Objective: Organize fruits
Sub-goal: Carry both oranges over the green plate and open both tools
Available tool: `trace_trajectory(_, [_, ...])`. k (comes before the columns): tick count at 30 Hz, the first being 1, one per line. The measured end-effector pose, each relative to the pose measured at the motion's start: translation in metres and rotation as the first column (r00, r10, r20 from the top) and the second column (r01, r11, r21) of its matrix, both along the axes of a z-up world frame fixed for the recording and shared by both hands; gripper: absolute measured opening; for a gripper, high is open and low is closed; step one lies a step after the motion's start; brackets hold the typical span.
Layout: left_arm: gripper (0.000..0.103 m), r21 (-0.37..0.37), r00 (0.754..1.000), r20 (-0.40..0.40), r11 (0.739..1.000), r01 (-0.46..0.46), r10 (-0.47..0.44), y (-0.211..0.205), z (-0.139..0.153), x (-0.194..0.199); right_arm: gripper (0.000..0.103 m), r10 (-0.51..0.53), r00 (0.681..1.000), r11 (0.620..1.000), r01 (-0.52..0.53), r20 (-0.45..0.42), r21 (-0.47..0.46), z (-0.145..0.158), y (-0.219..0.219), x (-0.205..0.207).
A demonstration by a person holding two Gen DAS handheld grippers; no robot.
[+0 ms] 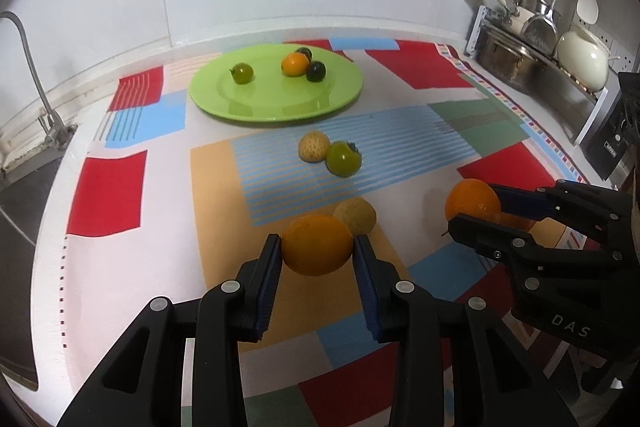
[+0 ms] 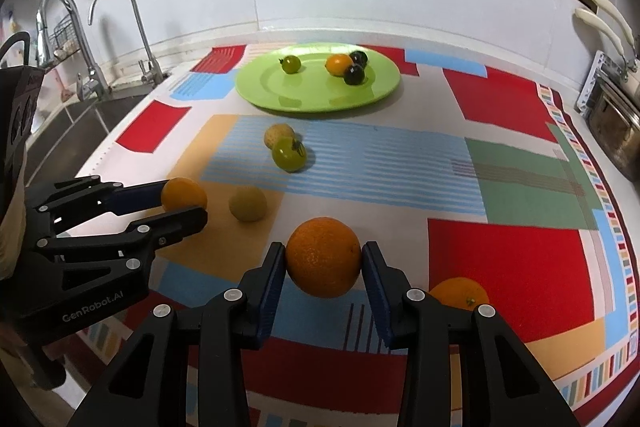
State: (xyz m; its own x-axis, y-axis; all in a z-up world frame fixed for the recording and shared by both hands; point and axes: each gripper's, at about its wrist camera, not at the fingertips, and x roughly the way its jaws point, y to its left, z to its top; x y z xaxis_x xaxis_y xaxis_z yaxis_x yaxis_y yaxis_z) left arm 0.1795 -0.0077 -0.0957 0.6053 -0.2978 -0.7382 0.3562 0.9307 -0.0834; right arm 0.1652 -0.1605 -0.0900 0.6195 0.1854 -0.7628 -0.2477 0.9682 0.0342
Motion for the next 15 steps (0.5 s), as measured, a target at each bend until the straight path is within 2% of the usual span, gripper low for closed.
trace_trajectory(15, [0.036,-0.029,0.996,0.082,0.999,-0.042,0.044,0.005,0.043,-0.009,0.04,0.032,0.995,0.999,-0.035,0.09,0.035,0.04,0.005,-0.004])
